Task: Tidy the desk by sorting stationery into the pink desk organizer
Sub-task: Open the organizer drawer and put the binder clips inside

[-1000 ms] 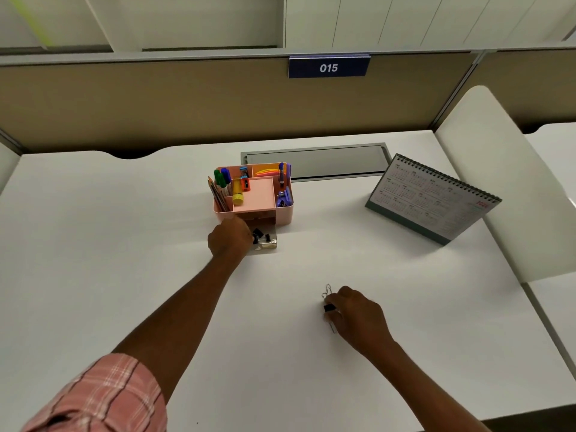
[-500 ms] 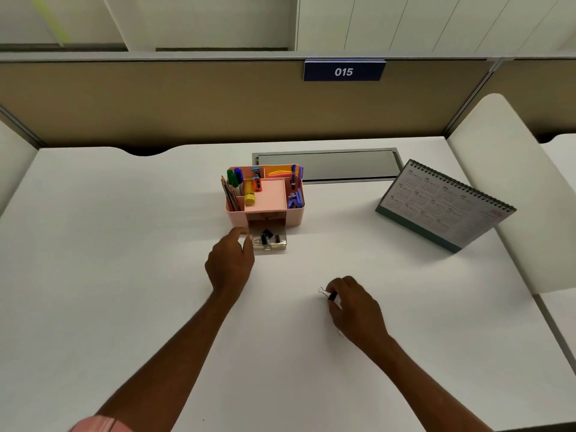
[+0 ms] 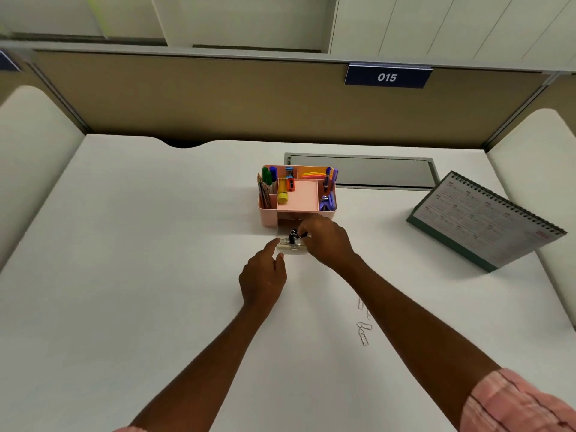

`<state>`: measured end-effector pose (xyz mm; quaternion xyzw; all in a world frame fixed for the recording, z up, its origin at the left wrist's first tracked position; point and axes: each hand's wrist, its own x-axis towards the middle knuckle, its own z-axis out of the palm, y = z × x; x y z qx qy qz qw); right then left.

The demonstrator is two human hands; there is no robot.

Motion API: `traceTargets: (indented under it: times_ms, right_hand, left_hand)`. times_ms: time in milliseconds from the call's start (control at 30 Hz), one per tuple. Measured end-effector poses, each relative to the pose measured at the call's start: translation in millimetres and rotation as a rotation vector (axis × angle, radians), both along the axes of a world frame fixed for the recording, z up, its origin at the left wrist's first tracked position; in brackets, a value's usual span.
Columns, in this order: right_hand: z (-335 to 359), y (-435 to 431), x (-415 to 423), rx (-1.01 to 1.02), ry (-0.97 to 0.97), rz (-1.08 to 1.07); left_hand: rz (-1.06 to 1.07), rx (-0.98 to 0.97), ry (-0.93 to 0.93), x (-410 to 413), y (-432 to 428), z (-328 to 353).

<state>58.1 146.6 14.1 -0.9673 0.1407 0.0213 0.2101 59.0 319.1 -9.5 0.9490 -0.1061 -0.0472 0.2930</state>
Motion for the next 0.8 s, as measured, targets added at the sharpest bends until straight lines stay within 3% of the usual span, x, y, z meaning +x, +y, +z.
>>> traceTargets:
  times_ms: [267, 533, 600, 700, 800]
  right_hand:
    - [-16.6, -14.8, 19.7, -0.183, 0.103, 0.127]
    - [-15.5, -14.5, 18.0, -0.123, 0.089, 0.105]
    - [-14.5, -12.1, 3.1, 0.006, -0.02, -0.046]
    - [-17.1, 1.2, -29.9, 0.381, -0.22, -0.444]
    - [-24.4, 17.4, -49.7, 1.118, -0.209, -0.986]
  left_hand:
    - [-0.029, 0.028, 0.005, 1.3, 8.2, -6.5]
    - [-0.031, 0.013, 0.005, 4.4, 13.0, -16.2]
    - [0.016, -0.044, 0.059, 3.7, 13.0, -19.1]
    - [0.168, -0.279, 0.342, 6.9, 11.5, -21.7]
    - [0.31, -0.586, 0.663, 11.5, 5.8, -19.1]
